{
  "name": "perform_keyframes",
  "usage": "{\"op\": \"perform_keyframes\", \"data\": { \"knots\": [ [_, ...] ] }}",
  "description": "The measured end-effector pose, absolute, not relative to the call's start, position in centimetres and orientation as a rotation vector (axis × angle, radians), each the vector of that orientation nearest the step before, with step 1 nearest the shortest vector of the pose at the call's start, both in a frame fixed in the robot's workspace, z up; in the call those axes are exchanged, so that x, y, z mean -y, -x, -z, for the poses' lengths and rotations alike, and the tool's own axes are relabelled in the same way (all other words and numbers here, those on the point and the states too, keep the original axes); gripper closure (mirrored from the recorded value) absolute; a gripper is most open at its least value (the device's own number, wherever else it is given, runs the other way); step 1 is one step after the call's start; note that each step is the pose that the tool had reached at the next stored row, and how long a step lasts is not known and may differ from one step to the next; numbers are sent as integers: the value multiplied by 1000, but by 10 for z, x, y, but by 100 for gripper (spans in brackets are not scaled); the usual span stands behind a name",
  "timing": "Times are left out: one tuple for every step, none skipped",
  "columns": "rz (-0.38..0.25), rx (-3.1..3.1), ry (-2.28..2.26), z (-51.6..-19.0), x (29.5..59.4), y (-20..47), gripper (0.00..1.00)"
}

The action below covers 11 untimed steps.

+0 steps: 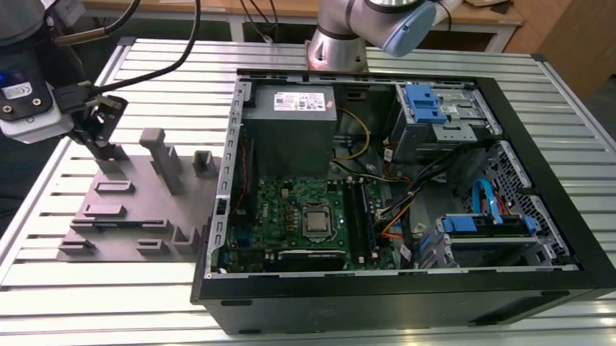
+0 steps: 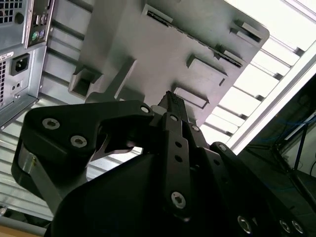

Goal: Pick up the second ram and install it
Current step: 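Reach for the second ram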

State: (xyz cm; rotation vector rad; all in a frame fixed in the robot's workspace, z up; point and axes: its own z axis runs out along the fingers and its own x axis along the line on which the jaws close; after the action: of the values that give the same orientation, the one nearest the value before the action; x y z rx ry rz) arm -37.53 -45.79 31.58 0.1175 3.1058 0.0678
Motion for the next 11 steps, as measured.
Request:
{"op": "perform_keyframes", "data": {
  "knots": [
    [-68, -3106, -118, -314, 459, 375, 89],
    [-68, -3106, -118, -313, 460, 376, 89],
    [-68, -3106, -118, -312, 461, 376, 89],
    [-68, -3106, -118, -310, 461, 376, 89],
    [-68, -3106, -117, -309, 462, 376, 89],
    [-68, -3106, -117, -307, 463, 376, 89],
    [-68, -3106, -117, -306, 464, 376, 89],
    [-68, -3106, -117, -305, 465, 376, 89],
    [-68, -3106, -117, -303, 466, 376, 89],
    [-68, -3106, -117, -302, 467, 377, 89],
    [-68, -3106, -117, -301, 468, 377, 89]
  ]
}}
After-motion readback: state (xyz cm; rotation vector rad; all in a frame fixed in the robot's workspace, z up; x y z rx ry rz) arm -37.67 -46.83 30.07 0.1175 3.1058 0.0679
